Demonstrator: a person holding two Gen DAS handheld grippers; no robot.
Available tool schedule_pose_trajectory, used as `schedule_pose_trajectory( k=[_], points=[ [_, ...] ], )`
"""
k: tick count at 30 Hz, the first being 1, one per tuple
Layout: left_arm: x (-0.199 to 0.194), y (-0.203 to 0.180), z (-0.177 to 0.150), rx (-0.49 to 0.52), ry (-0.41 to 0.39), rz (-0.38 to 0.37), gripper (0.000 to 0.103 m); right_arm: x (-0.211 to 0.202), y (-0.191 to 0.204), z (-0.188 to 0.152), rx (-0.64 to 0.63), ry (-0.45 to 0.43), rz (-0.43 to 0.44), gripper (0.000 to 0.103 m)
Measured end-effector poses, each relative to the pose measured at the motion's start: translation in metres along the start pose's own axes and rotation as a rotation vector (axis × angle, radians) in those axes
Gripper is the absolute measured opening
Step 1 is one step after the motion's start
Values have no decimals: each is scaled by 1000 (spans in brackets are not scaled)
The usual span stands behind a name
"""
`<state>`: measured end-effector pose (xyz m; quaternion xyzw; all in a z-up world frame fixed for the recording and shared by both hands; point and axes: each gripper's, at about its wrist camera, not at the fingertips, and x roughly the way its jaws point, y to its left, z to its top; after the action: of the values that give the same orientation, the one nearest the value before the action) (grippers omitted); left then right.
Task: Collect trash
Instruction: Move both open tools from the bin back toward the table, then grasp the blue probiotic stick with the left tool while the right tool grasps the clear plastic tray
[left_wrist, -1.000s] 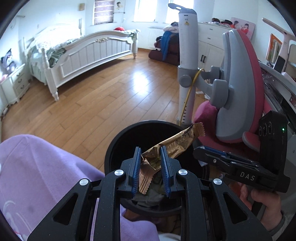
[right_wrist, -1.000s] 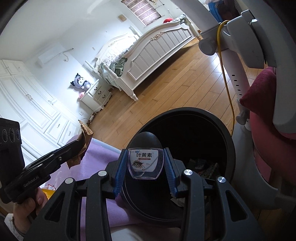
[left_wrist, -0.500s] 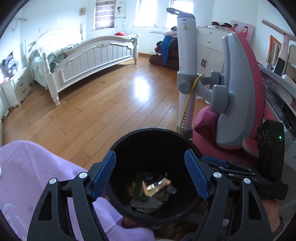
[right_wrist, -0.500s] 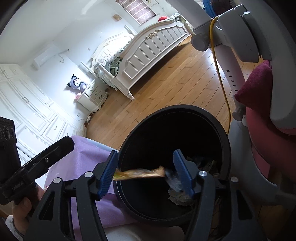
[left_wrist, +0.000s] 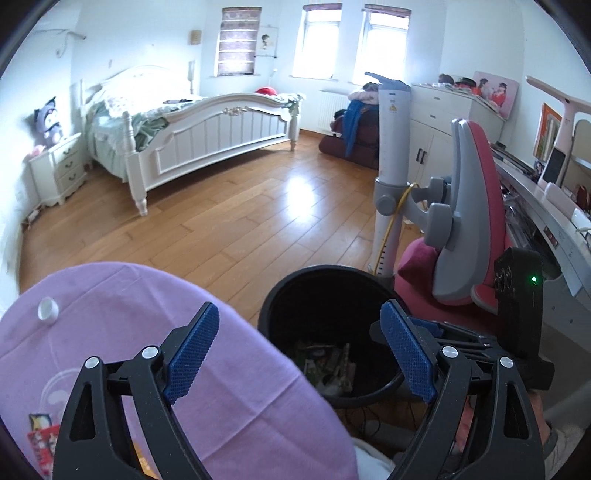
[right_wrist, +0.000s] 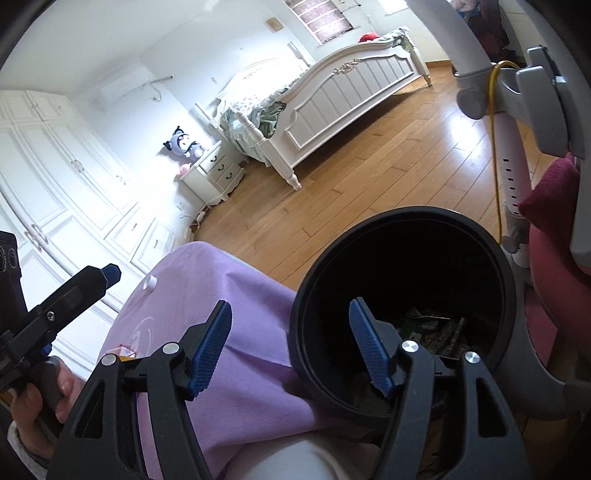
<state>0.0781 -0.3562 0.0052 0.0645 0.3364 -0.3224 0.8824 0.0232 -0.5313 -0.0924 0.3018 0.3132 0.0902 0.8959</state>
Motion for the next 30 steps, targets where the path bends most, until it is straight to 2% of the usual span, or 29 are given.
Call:
schedule_pose_trajectory(
  k=[4, 9, 12, 15, 17, 20, 23, 24, 26, 28, 30],
  points=[
    [-40, 44, -15, -69, -16, 54, 88, 10, 39, -6, -73, 27, 45, 66],
    [-93, 114, -50, -184, -29, 150, 88, 24, 90, -15, -173, 79, 111, 66],
    [-120, 158, -75, -264, -25, 216, 88, 32, 121, -23, -237, 103, 158, 74],
    [-138, 194, -103, -320, 9, 263, 86, 41, 155, -34, -331, 133, 195, 82],
    [-142, 211, -121, -339, 52, 269, 80, 48, 178, -44, -419, 158, 200, 84],
    [-142, 232, -145, -346, 124, 278, 75, 58, 212, -57, -516, 208, 229, 91],
    [-143, 248, -156, -363, 126, 276, 71, 69, 238, -70, -509, 319, 291, 91],
    [-142, 254, -156, -365, 137, 276, 66, 76, 244, -74, -482, 365, 301, 91],
    [-138, 260, -159, -357, 149, 275, 63, 88, 252, -83, -410, 448, 348, 91],
    [-136, 261, -162, -360, 148, 250, 63, 98, 258, -93, -367, 494, 341, 91],
    [-129, 261, -166, -333, 172, 258, 63, 108, 260, -97, -335, 506, 301, 91]
  ],
)
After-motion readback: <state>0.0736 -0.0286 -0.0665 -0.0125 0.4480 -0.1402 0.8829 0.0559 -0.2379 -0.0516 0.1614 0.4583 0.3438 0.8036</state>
